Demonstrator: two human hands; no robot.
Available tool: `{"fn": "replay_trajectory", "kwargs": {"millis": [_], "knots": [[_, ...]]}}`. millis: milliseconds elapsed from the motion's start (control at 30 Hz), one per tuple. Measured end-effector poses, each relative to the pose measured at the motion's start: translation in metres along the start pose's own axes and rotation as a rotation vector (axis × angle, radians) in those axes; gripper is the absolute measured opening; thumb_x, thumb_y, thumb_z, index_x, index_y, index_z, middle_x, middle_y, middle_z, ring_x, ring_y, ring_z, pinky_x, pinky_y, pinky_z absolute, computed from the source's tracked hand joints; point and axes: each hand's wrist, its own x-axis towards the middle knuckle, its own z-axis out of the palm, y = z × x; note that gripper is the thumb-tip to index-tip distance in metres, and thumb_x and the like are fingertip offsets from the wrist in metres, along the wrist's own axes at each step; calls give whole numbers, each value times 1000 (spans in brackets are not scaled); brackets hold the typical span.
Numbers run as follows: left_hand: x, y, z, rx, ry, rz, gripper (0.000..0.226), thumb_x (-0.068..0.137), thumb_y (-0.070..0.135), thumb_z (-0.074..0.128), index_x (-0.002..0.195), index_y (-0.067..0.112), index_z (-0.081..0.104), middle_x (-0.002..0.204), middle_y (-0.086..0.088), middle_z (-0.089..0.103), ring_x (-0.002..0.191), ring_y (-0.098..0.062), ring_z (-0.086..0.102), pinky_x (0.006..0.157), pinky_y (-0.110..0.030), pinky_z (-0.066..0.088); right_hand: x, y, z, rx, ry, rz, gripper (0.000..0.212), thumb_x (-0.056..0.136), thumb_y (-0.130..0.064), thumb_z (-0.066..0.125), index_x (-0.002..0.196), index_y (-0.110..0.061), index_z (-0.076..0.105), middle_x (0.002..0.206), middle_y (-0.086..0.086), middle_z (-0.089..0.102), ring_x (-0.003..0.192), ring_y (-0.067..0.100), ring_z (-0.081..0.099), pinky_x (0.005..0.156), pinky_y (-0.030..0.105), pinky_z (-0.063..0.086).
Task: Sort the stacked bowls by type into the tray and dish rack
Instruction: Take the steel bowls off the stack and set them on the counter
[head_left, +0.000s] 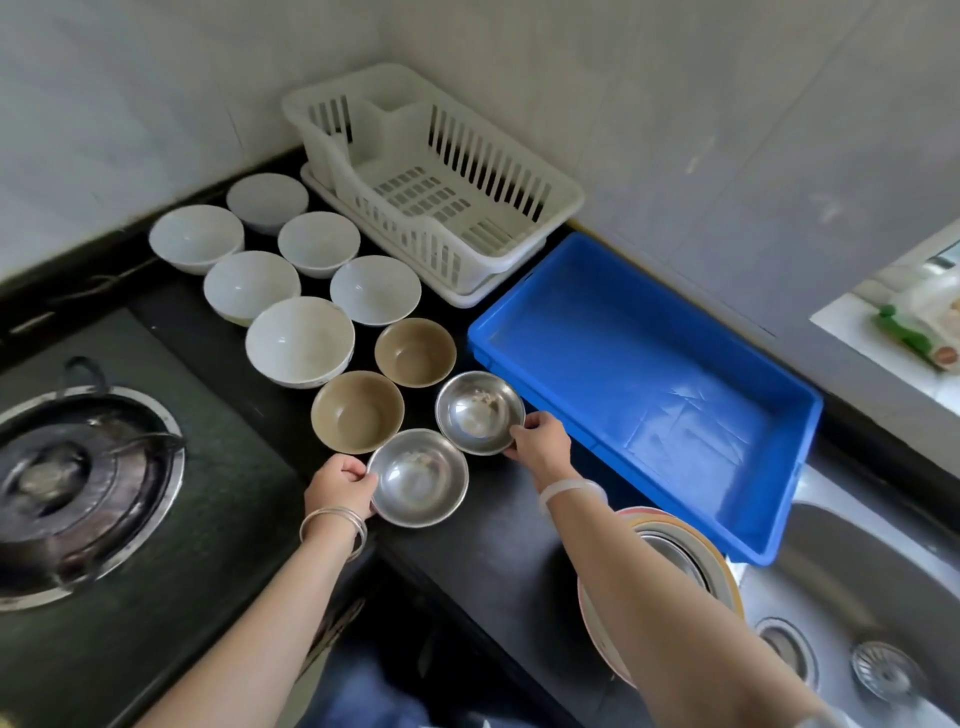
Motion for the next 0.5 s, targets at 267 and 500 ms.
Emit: {"fn": "replay_trajectory", "kwargs": {"millis": [267,500], "knots": [[1,-1,-3,47,4,14,21,79,6,62,69,23,57,77,-1,64,64,-18,62,67,-37,58,6,0,9,74,-9,6,12,91,-7,57,98,-14,51,89,-1,54,79,11,59,67,24,56],[1,-2,-4,111,10,56,7,80,11,62,80,19,62,81,-2,67,83,-27,66,81,-45,56,2,2,8,91,-30,19,11,92,-11,58,89,-20,52,100,8,62,94,22,65,61,23,56]]}}
